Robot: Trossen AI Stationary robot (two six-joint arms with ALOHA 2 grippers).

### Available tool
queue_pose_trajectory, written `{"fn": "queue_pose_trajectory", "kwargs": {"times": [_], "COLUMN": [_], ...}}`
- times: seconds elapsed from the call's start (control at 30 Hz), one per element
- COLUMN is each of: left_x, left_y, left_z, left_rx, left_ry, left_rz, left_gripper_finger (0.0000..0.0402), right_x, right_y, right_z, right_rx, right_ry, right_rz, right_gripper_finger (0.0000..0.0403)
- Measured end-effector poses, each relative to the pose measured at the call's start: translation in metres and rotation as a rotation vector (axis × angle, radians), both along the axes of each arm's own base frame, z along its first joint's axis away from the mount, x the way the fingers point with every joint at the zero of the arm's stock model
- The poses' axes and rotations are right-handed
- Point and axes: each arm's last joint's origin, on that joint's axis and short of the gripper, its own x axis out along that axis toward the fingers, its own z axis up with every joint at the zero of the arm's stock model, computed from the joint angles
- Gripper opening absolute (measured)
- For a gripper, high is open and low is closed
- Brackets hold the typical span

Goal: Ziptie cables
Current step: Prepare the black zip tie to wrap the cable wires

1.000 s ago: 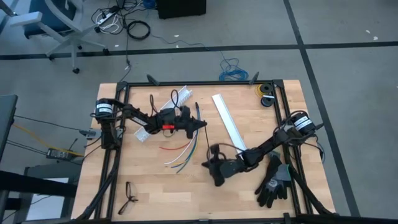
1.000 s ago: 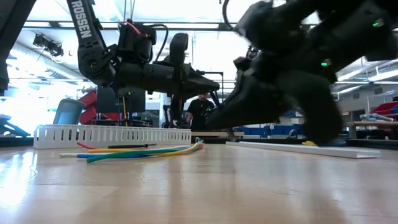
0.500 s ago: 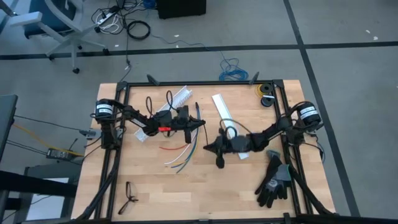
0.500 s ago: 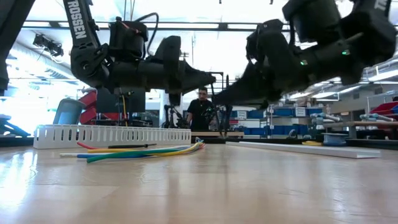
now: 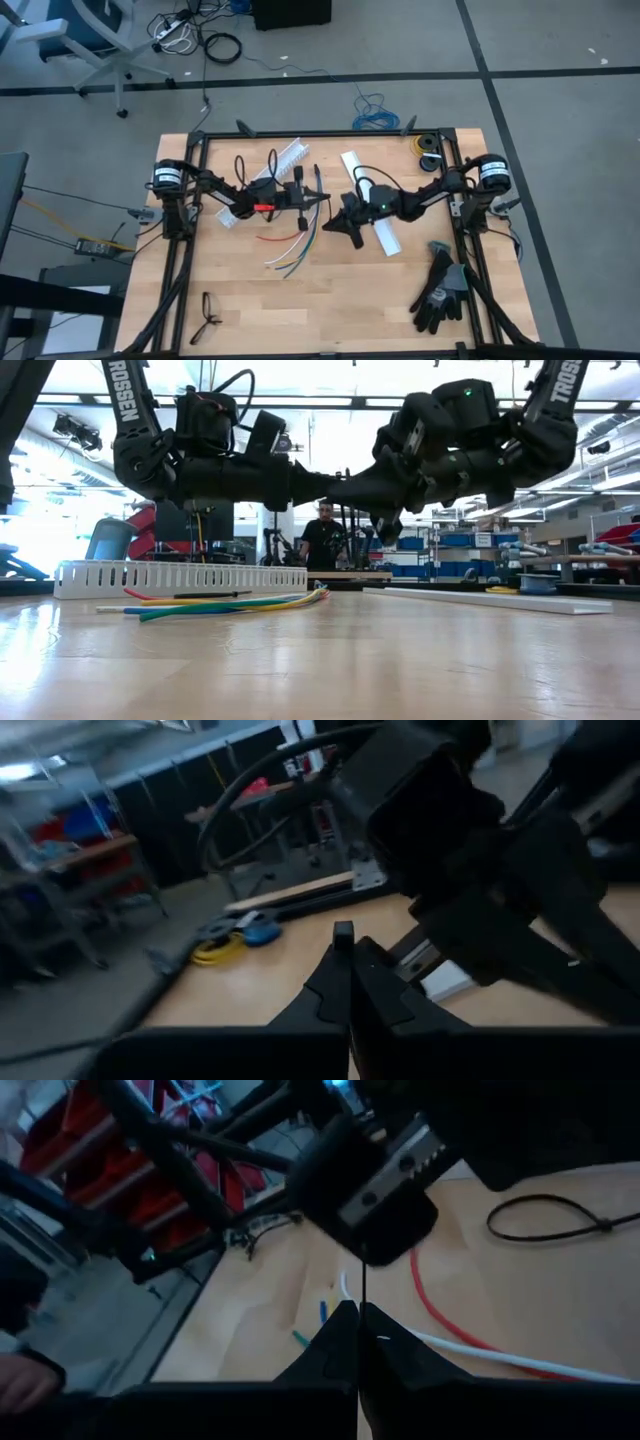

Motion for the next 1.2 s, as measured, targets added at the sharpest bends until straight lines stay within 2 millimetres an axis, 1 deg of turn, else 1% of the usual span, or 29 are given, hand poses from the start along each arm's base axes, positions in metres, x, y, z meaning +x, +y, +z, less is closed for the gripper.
{"fn": "queue_pose_trajectory", "kwargs": {"times": [0.13,0.2,0.43,0.63,0.77,0.97,1.2], "left_x": [0.0,0.0,0.0,0.002,0.004,0.008,0.008], "left_y": [0.001,0.001,-0.001,-0.011,-0.015,-0.015,-0.015], "left_z": [0.0,0.0,0.0,0.0,0.002,0.006,0.001], "left_rx": [0.185,0.24,0.295,0.389,0.395,0.397,0.392], "left_ry": [0.025,0.033,0.04,0.047,0.035,0.02,0.072], "left_rz": [0.055,0.058,0.053,0.026,0.014,0.015,0.023], "left_gripper_finger": [0.0001,0.0001,0.0,0.0,0.0,0.0,0.0], "right_x": [0.0,0.0,-0.001,-0.002,-0.002,-0.002,-0.002], "right_y": [-0.008,-0.013,-0.023,-0.027,-0.028,-0.028,-0.028], "right_z": [0.003,0.004,0.005,0.005,0.003,0.003,0.004], "right_rx": [0.035,0.046,0.099,0.118,0.126,0.128,0.126], "right_ry": [-0.024,-0.03,-0.031,-0.024,-0.004,-0.004,-0.006], "right_rz": [-0.01,-0.007,-0.026,-0.04,-0.047,-0.047,-0.05], "right_gripper_finger": [0.0,0.0,0.0,0.0,0.0,0.0,0.0]}}
